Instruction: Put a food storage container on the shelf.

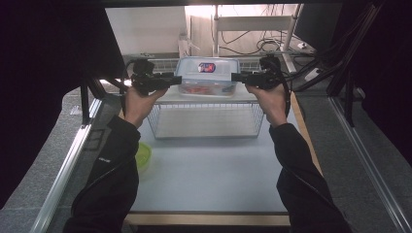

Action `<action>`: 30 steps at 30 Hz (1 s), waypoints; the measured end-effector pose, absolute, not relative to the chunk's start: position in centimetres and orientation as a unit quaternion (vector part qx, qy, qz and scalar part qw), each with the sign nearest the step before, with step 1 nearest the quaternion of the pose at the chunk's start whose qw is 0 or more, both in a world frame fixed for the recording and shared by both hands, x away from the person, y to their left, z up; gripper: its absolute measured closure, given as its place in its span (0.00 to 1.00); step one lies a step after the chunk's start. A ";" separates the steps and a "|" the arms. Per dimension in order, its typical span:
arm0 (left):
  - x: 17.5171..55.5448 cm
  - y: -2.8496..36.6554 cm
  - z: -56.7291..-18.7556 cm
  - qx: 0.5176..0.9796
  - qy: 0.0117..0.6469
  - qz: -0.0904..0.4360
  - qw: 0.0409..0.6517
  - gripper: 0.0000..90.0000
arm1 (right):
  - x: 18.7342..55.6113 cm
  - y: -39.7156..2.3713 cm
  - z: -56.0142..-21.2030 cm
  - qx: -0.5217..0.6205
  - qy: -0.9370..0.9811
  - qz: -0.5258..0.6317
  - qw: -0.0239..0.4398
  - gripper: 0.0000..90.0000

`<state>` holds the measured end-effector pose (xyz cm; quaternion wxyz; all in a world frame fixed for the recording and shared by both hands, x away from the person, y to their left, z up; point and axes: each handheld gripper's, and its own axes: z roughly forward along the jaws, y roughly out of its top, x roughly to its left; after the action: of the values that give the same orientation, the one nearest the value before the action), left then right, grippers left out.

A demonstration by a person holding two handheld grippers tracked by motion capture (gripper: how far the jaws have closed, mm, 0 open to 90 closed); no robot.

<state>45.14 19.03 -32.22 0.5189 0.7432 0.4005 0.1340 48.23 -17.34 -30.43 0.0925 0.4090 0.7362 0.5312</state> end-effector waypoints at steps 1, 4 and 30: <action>45.0 18.9 -32.3 0.742 0.398 0.133 0.523 0.57 | 48.2 -17.4 -30.4 0.408 0.737 0.530 0.102 0.59; 44.4 19.1 -32.2 0.739 0.389 0.145 0.530 0.61 | 47.5 -17.4 -30.0 0.398 0.744 0.524 0.121 0.68; 44.8 18.1 -33.6 0.752 0.383 0.125 0.522 0.94 | 46.1 -16.4 -32.0 0.377 0.763 0.508 0.131 1.00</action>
<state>44.81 18.08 -33.63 0.5224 0.7515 0.3829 0.1252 46.14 -16.36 -31.96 0.1310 0.3774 0.7629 0.5083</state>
